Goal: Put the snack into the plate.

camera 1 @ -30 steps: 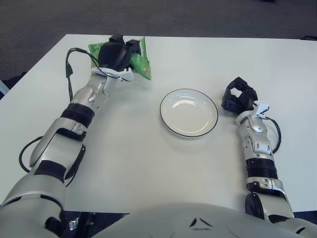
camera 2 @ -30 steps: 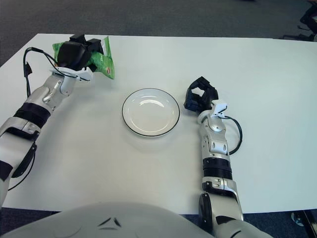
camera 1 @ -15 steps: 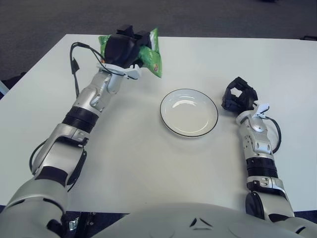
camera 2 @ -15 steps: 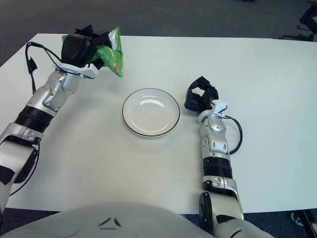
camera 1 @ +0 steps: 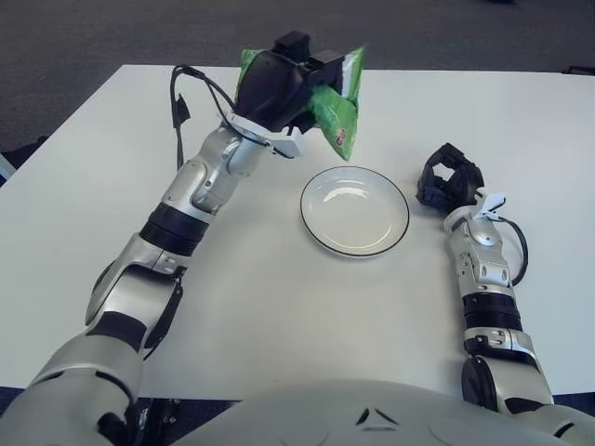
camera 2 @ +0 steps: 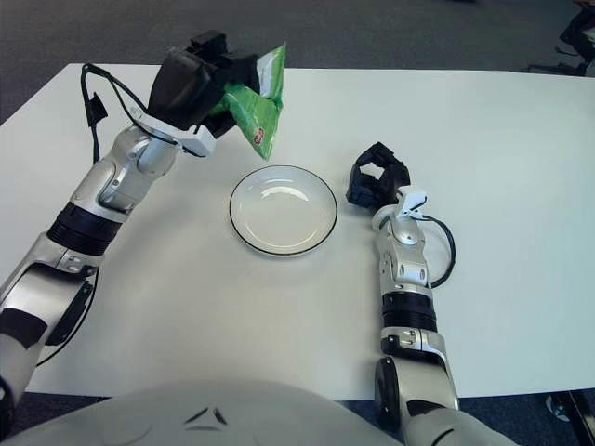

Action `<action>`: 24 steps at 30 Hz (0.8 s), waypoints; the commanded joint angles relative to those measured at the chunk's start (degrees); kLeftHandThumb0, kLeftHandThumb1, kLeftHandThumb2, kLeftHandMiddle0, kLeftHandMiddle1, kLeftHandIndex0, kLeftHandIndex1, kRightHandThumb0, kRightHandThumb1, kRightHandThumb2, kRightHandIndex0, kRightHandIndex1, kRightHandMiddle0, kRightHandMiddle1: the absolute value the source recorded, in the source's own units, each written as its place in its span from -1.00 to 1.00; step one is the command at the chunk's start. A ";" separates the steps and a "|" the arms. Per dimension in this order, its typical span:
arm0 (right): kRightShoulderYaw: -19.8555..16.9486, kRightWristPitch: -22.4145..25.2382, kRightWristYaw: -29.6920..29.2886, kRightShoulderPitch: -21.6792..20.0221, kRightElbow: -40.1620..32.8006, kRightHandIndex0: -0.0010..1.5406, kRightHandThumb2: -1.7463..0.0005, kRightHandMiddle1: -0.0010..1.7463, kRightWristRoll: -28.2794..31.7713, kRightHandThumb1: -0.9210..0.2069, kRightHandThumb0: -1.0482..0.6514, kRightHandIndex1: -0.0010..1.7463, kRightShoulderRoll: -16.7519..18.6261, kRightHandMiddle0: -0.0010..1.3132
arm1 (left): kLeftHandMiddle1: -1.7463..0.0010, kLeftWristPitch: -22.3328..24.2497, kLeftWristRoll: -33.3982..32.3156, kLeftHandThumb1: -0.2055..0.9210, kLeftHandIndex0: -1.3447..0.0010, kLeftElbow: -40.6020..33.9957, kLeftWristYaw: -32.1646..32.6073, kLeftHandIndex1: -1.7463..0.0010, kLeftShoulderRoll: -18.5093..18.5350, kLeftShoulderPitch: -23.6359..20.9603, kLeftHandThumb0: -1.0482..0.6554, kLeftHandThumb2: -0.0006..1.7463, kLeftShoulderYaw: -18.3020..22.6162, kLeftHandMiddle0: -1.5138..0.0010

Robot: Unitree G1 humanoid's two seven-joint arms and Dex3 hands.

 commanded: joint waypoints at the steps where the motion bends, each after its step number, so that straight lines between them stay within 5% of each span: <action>1: -0.01 0.29 -0.42 4.05 3.28 0.73 -0.58 1.00 -0.05 0.16 -0.36 1.00 1.35 0.00 | -1.00 -4.50 -2.06 -0.52 -0.64 0.35 -1.75 -1.00 0.41 -0.74 0.92 0.86 0.12 -0.09; 14: -0.03 0.39 -0.74 4.08 2.96 0.73 -0.58 1.00 0.14 0.16 -0.36 1.00 1.84 0.00 | -1.00 -15.09 -3.64 -0.54 -0.62 3.08 -6.77 -1.00 0.37 -1.99 0.92 0.88 -0.55 -0.10; 24: 0.00 0.83 -0.88 4.14 2.44 0.74 -0.59 1.00 0.25 0.17 -0.36 1.00 1.85 0.01 | -1.00 -15.59 -5.00 -0.54 -0.58 1.26 -13.51 -1.00 -1.50 -0.35 0.92 0.87 -1.41 -0.10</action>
